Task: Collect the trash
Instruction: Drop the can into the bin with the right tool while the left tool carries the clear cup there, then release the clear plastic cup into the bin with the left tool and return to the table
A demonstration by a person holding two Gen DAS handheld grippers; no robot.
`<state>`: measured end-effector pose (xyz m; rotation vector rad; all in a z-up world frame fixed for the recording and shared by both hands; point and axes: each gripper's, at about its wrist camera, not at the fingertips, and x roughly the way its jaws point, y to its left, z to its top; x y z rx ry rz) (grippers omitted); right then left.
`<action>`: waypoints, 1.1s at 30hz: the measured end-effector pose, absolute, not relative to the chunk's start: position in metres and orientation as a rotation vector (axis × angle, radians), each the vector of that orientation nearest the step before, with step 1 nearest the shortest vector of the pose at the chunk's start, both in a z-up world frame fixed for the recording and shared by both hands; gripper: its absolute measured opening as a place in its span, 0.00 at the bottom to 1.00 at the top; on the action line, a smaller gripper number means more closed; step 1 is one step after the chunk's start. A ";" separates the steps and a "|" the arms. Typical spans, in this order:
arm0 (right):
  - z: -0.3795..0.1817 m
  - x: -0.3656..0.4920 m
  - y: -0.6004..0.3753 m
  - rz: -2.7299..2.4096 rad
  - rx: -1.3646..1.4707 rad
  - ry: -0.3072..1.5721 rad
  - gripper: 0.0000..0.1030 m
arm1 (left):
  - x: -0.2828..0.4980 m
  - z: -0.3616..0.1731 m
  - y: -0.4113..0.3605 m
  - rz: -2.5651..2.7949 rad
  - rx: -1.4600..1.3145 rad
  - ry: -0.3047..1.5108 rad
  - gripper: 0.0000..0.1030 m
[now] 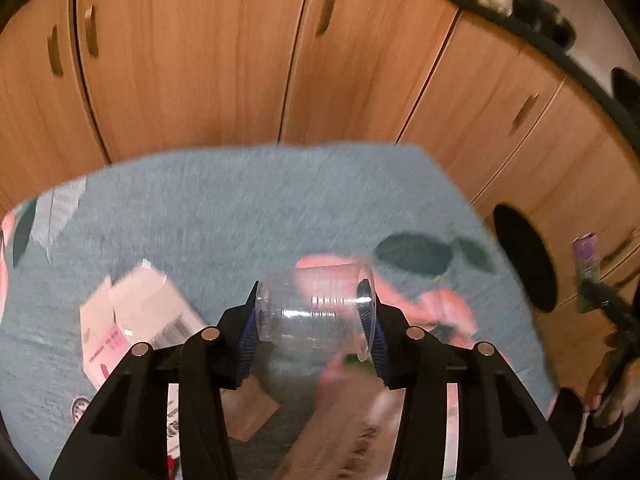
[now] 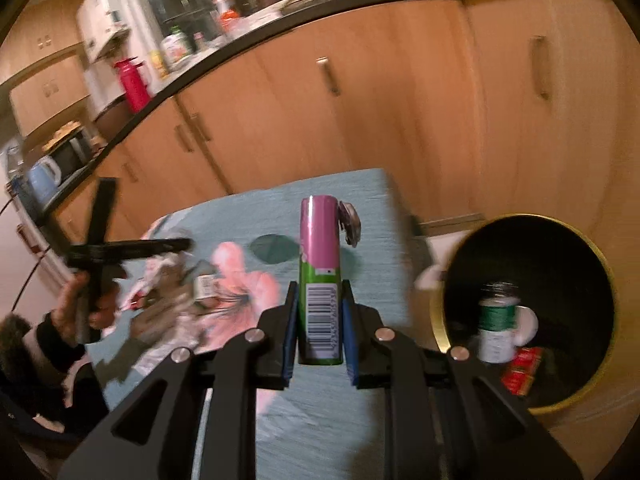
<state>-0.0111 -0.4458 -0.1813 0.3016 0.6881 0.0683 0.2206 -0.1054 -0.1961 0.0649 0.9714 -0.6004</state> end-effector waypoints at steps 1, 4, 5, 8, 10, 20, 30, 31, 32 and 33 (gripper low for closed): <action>-0.184 -0.015 -0.460 0.021 0.305 0.698 0.20 | 0.219 -0.188 -0.110 -0.624 0.056 0.961 0.43; -0.198 -0.021 -0.498 -0.093 0.324 0.735 0.20 | 0.215 -0.168 -0.142 -0.706 0.068 0.939 0.43; -0.204 -0.022 -0.511 -0.127 0.324 0.746 0.20 | 0.212 -0.162 -0.159 -0.740 0.081 0.935 0.43; -0.225 -0.017 -0.541 -0.202 0.330 0.790 0.20 | 0.203 -0.155 -0.204 -0.820 0.107 0.932 0.43; -0.241 -0.009 -0.552 -0.232 0.308 0.832 0.20 | 0.196 -0.154 -0.235 -0.854 0.135 0.929 0.43; -0.287 0.015 -0.592 -0.360 0.288 0.953 0.68 | 0.171 -0.183 -0.367 -0.995 0.229 1.010 0.43; -0.264 -0.043 -0.587 -0.362 0.343 0.822 0.65 | 0.147 -0.218 -0.445 -1.070 0.336 1.055 0.43; -0.262 -0.051 -0.586 -0.369 0.351 0.809 0.65 | 0.145 -0.221 -0.451 -1.070 0.347 1.060 0.43; -0.260 -0.054 -0.585 -0.371 0.360 0.800 0.65 | 0.143 -0.226 -0.459 -1.070 0.366 1.061 0.43; -0.258 -0.062 -0.584 -0.371 0.376 0.787 0.65 | 0.140 -0.229 -0.465 -1.071 0.384 1.060 0.43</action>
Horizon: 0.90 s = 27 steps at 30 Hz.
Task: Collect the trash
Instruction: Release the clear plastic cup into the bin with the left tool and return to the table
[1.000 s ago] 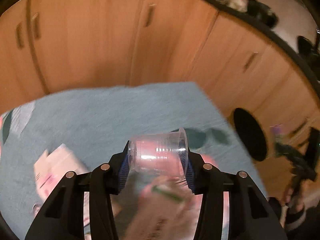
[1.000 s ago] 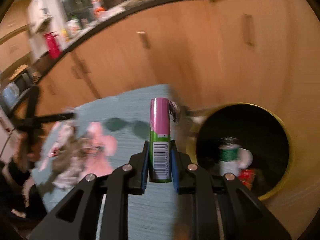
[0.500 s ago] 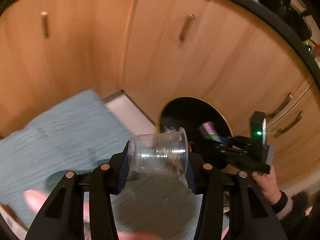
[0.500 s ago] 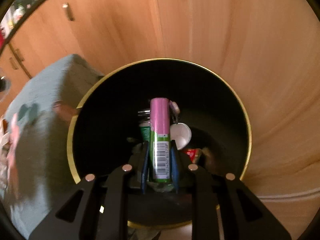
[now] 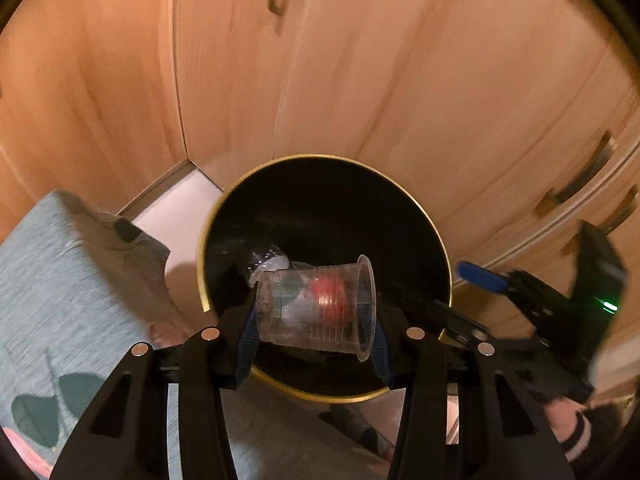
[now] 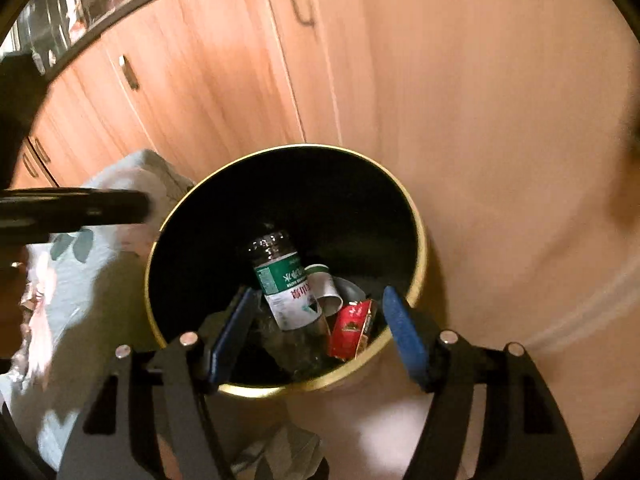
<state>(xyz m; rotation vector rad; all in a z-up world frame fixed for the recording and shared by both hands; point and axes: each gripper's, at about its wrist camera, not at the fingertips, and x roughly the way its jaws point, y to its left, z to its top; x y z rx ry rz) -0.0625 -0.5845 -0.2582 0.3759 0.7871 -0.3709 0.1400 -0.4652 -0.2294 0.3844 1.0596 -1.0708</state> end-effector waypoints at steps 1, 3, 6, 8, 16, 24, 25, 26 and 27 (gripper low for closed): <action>-0.257 -0.070 -0.584 -0.373 0.387 0.778 0.65 | 0.138 -0.232 -0.469 -1.069 0.401 1.058 0.43; -0.255 -0.078 -0.582 -0.381 0.390 0.774 0.65 | 0.137 -0.238 -0.478 -1.057 0.430 1.054 0.43; -0.253 -0.080 -0.580 -0.383 0.389 0.771 0.65 | 0.139 -0.245 -0.484 -1.045 0.442 1.055 0.54; -0.253 -0.080 -0.578 -0.383 0.392 0.770 0.66 | 0.137 -0.244 -0.484 -1.029 0.453 1.032 0.67; -0.234 -0.089 -0.561 -0.327 0.371 0.751 0.66 | 0.143 -0.216 -0.451 -0.985 0.387 1.005 0.72; -0.182 -0.049 -0.454 0.053 0.220 0.719 0.68 | 0.141 -0.146 -0.276 -0.856 0.134 0.870 0.80; -0.180 -0.042 -0.435 0.115 0.213 0.728 0.69 | 0.141 -0.141 -0.241 -0.810 0.119 0.843 0.83; -0.180 -0.030 -0.409 0.199 0.201 0.751 0.71 | 0.142 -0.136 -0.206 -0.753 0.117 0.814 0.84; -0.178 -0.023 -0.389 0.252 0.177 0.767 0.71 | 0.142 -0.135 -0.180 -0.703 0.121 0.793 0.86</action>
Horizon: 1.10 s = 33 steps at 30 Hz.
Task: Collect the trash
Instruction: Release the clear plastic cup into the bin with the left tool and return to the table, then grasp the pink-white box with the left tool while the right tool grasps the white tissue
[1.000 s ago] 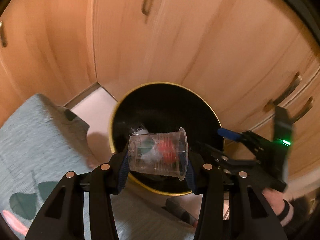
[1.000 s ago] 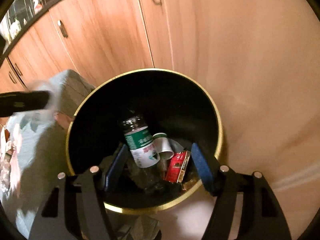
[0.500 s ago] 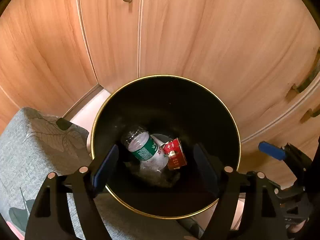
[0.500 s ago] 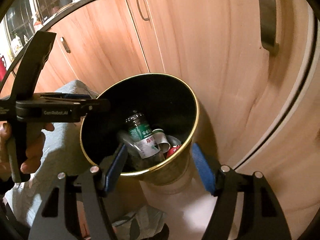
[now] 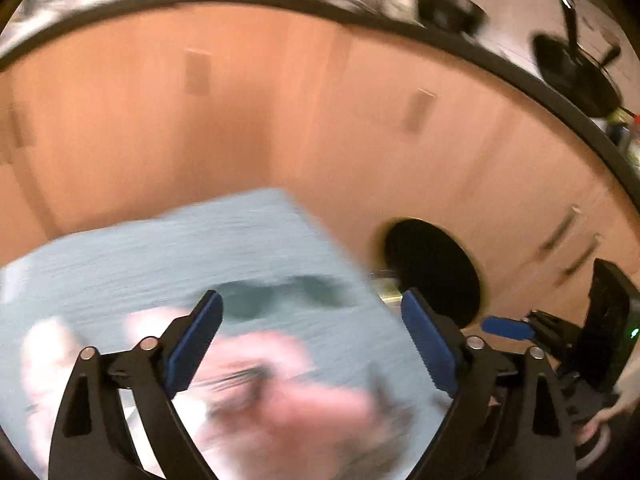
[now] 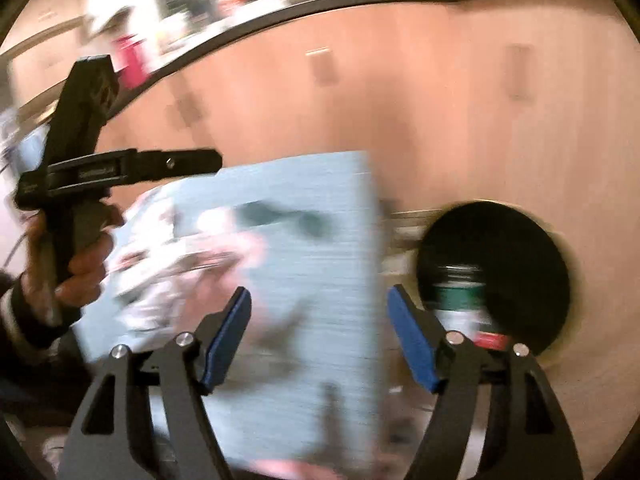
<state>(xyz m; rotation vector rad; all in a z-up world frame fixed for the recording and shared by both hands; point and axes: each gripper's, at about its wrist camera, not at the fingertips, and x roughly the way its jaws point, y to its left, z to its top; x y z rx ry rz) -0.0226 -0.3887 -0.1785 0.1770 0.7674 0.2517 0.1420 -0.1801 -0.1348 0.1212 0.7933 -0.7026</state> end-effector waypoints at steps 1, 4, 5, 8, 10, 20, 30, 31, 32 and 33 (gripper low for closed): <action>-0.178 -0.015 -0.365 0.300 0.127 0.778 0.71 | 0.143 -0.133 -0.149 -0.638 0.128 0.772 0.88; -0.176 -0.001 -0.306 0.446 0.003 0.792 0.71 | 0.146 -0.131 -0.059 -0.496 0.086 0.761 0.90; -0.178 0.009 -0.291 0.484 -0.013 0.815 0.74 | 0.147 -0.132 -0.039 -0.469 0.061 0.766 0.90; -0.184 0.031 -0.262 0.513 -0.046 0.861 0.85 | 0.148 -0.138 0.035 -0.346 -0.044 0.760 0.92; -0.195 0.049 -0.246 0.517 -0.051 0.894 0.86 | 0.146 -0.143 0.064 -0.302 -0.075 0.756 0.92; -0.242 0.053 -0.198 0.411 -0.233 1.000 0.09 | 0.154 -0.167 0.110 -0.266 -0.130 0.802 0.92; -0.222 0.039 -0.221 0.380 -0.111 0.925 0.08 | 0.215 -0.197 0.039 -0.354 -0.052 0.913 0.92; -0.222 0.037 -0.223 0.380 -0.105 0.925 0.08 | 0.222 -0.201 0.032 -0.365 -0.066 0.932 0.92; -0.222 0.036 -0.226 0.379 -0.100 0.925 0.08 | 0.230 -0.208 0.026 -0.375 -0.090 0.958 0.92; -0.223 0.035 -0.229 0.381 -0.092 0.926 0.08 | 0.234 -0.212 0.022 -0.382 -0.103 0.974 0.92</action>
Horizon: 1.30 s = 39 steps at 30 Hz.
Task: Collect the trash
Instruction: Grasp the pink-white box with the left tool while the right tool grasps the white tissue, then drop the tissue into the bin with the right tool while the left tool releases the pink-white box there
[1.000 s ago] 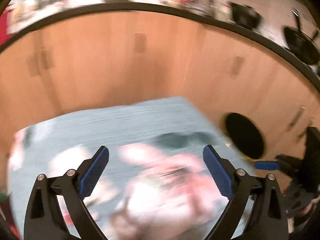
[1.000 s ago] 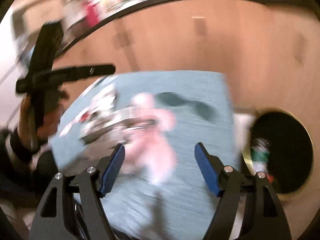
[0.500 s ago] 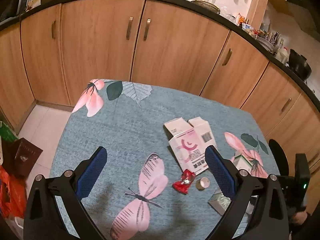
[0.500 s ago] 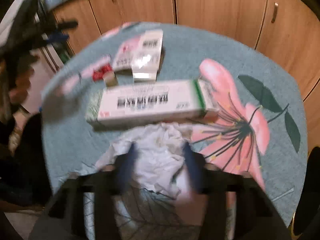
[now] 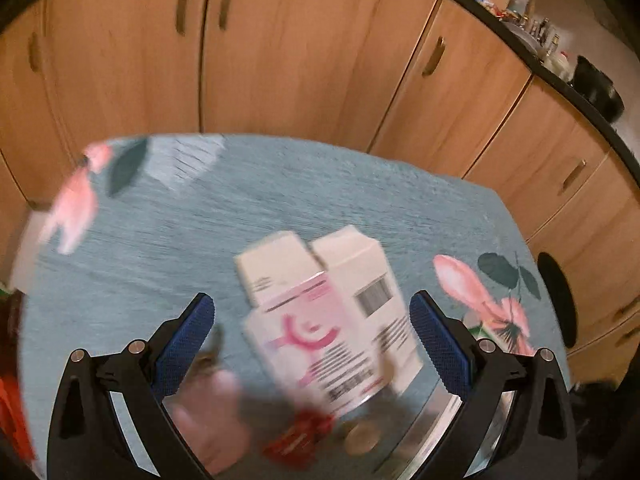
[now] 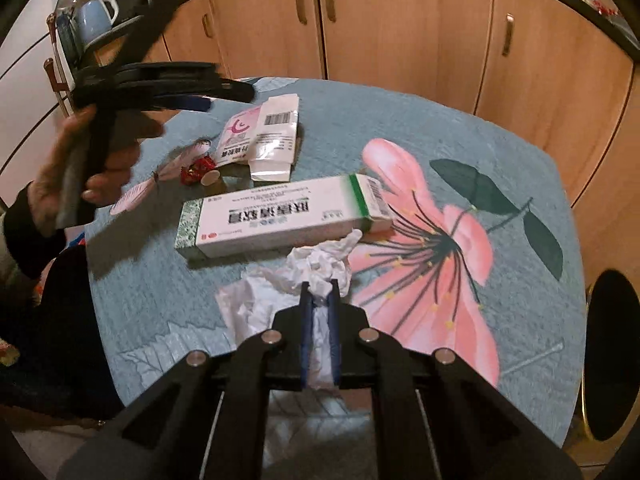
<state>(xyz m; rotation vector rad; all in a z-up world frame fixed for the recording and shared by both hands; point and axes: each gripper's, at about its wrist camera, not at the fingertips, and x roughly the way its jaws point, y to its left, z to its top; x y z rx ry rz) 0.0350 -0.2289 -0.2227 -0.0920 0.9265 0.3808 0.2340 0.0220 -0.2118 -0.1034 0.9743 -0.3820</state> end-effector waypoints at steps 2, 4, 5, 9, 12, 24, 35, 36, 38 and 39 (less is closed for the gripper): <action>-0.223 0.033 -0.232 0.384 -0.081 0.924 0.09 | 0.243 -0.224 0.014 -0.373 -0.131 1.014 0.92; -0.222 0.033 -0.237 0.388 -0.061 0.919 0.09 | 0.248 -0.232 0.010 -0.373 -0.160 1.039 0.92; -0.221 0.034 -0.239 0.391 -0.052 0.917 0.09 | 0.251 -0.237 0.008 -0.368 -0.173 1.053 0.92; -0.221 0.033 -0.245 0.391 -0.024 0.901 0.09 | 0.254 -0.242 -0.013 -0.298 -0.099 1.049 0.85; -0.220 0.030 -0.252 0.386 0.003 0.888 0.09 | 0.253 -0.240 -0.029 -0.317 -0.046 1.064 0.43; -0.205 0.019 -0.299 0.292 0.111 0.810 0.09 | 0.238 -0.205 -0.047 -0.429 -0.167 0.986 0.23; -0.182 -0.003 -0.454 -0.048 0.241 0.700 0.09 | 0.233 -0.160 -0.101 -0.575 -0.157 0.951 0.24; -0.186 -0.003 -0.474 -0.088 0.253 0.708 0.09 | 0.232 -0.156 -0.106 -0.583 -0.150 0.947 0.24; -0.196 -0.001 -0.500 -0.157 0.256 0.729 0.09 | 0.231 -0.151 -0.121 -0.601 -0.142 0.944 0.24; -0.205 0.002 -0.514 -0.192 0.251 0.747 0.09 | 0.231 -0.149 -0.128 -0.612 -0.141 0.942 0.24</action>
